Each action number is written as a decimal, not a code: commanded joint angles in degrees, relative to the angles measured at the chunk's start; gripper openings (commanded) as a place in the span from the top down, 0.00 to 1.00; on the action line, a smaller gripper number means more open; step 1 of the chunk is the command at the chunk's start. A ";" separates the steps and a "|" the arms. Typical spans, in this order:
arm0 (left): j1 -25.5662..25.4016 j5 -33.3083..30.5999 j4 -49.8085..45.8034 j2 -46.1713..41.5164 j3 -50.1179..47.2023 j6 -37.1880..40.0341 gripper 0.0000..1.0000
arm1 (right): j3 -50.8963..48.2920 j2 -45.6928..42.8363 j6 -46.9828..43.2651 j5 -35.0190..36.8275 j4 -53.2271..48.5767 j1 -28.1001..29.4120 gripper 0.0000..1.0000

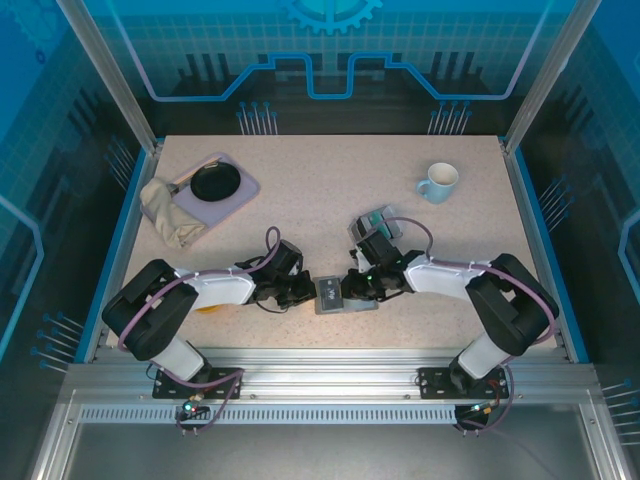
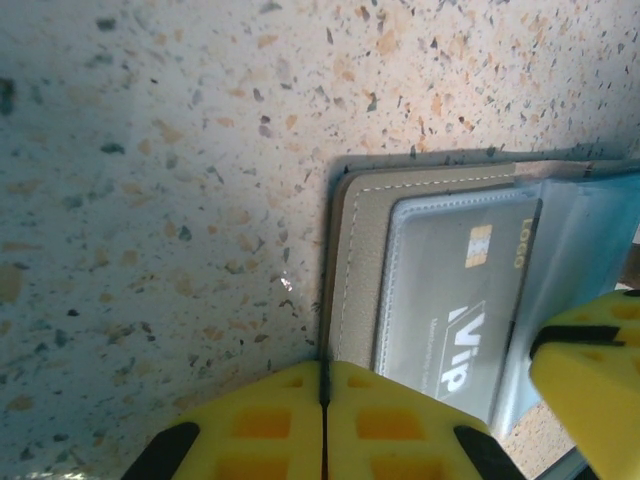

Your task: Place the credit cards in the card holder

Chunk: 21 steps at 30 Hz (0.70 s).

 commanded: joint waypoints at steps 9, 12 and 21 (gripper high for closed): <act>-0.29 -2.12 -2.92 0.76 0.46 1.98 0.96 | 1.73 -0.37 -5.40 15.08 -17.16 -0.86 0.84; -0.30 -2.46 -3.45 0.47 0.64 2.36 0.96 | 3.21 -2.92 -6.68 15.47 -18.87 -0.82 0.82; -0.25 -4.70 -9.83 -3.63 5.57 4.03 0.85 | 12.34 -13.80 -13.23 10.46 -22.09 -4.87 0.61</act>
